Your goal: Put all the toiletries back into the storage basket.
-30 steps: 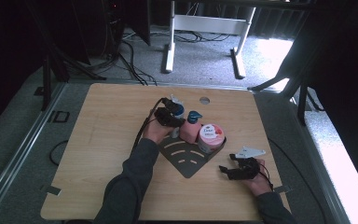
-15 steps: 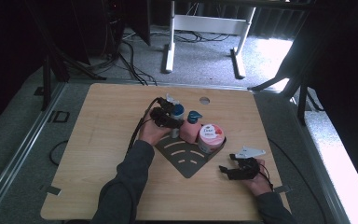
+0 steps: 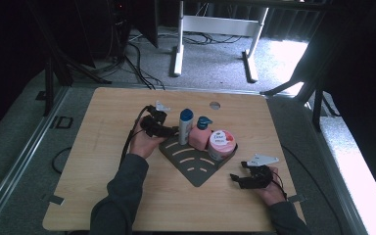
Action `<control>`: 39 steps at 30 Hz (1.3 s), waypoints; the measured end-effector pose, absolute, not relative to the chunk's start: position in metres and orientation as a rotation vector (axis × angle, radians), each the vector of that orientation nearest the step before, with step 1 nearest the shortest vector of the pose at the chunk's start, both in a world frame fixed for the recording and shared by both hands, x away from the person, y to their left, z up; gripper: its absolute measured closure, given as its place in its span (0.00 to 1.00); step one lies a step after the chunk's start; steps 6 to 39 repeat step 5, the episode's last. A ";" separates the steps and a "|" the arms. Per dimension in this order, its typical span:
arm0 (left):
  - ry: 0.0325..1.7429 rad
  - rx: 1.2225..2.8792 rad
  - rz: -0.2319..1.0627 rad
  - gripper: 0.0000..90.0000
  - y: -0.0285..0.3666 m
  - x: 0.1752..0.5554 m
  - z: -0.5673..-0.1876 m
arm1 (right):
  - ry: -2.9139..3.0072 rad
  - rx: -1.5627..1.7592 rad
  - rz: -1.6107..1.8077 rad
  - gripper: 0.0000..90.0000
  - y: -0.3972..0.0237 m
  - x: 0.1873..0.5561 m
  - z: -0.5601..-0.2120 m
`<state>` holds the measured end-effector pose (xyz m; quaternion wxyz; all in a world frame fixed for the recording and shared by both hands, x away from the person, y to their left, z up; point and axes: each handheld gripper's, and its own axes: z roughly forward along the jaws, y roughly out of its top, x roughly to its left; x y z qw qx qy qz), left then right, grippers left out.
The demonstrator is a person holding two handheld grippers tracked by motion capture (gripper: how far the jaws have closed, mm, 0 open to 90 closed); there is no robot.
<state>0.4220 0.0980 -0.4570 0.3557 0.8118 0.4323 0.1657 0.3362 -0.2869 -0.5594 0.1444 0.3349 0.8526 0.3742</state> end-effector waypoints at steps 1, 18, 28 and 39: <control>1.128 2.094 0.433 0.39 0.100 0.422 -0.458 | 2.457 0.965 1.077 0.29 -0.287 0.336 -0.559; 1.173 2.100 0.446 0.39 0.110 0.422 -0.462 | 2.458 0.967 1.080 0.29 -0.287 0.336 -0.559; 1.173 2.100 0.446 0.39 0.110 0.422 -0.462 | 2.458 0.967 1.080 0.29 -0.287 0.336 -0.559; 1.173 2.100 0.446 0.39 0.110 0.422 -0.462 | 2.458 0.967 1.080 0.29 -0.287 0.336 -0.559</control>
